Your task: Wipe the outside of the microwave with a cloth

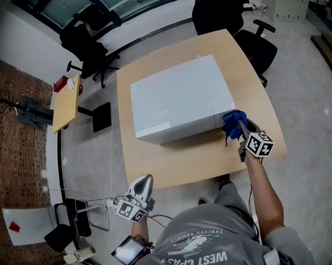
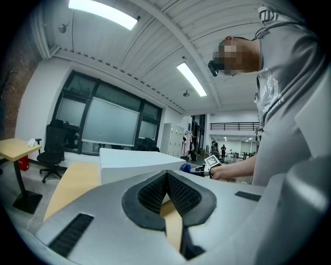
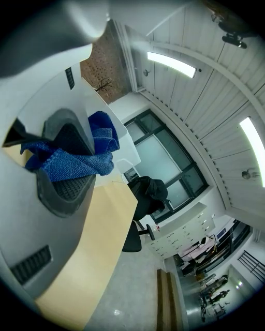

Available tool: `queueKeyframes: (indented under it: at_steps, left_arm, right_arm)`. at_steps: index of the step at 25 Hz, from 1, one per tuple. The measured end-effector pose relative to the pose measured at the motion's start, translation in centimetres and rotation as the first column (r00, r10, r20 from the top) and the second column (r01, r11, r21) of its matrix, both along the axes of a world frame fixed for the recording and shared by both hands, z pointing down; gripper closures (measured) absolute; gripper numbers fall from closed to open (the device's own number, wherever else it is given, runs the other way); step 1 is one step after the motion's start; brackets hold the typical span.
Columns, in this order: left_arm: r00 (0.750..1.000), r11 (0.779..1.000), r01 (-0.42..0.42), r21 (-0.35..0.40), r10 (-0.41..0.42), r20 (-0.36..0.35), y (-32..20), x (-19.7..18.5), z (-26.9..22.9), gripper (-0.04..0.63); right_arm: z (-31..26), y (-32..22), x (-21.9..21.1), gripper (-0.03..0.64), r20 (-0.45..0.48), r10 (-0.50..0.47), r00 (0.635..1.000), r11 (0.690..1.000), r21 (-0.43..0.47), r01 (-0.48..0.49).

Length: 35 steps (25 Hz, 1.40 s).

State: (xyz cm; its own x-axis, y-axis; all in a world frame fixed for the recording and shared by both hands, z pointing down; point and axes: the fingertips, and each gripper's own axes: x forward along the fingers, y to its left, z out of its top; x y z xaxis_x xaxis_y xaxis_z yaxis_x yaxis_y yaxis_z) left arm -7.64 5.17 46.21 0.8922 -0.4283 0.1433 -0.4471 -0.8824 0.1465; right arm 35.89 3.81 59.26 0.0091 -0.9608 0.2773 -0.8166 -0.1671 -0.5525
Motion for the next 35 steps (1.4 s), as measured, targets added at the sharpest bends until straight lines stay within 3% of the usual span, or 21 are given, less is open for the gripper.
queueKeyframes:
  at_steps: [13, 20, 26, 31, 35]
  left_arm:
    - [0.998, 0.998, 0.057, 0.017, -0.057, -0.007, -3.4, 2.3, -1.3, 0.572]
    - [0.994, 0.994, 0.104, 0.029, -0.104, -0.016, -4.5, 2.9, -2.2, 0.572]
    - [0.987, 0.986, 0.162, 0.037, -0.161, -0.021, -5.1, 2.6, -2.5, 0.572]
    - [0.981, 0.98, 0.194, 0.046, -0.193, -0.027, -5.5, 3.3, -2.9, 0.572]
    - [0.976, 0.975, 0.218, 0.052, -0.217, -0.029, -5.7, 3.6, -3.1, 0.572]
  right_arm:
    - [0.2, -0.8, 0.5, 0.518, 0.043, -0.062, 0.997, 0.998, -0.028, 0.063]
    - [-2.3, -1.0, 1.8, 0.518, 0.009, -0.098, 0.995, 0.995, -0.022, 0.098]
    - [-7.4, -3.3, 4.5, 0.518, -0.036, -0.093, 0.995, 0.993, 0.073, 0.096]
    - [-12.5, -7.6, 6.8, 0.518, -0.083, -0.096, 0.992, 0.975, 0.194, 0.11]
    - [-14.4, -11.5, 8.1, 0.518, -0.102, -0.118, 0.988, 0.961, 0.24, 0.139]
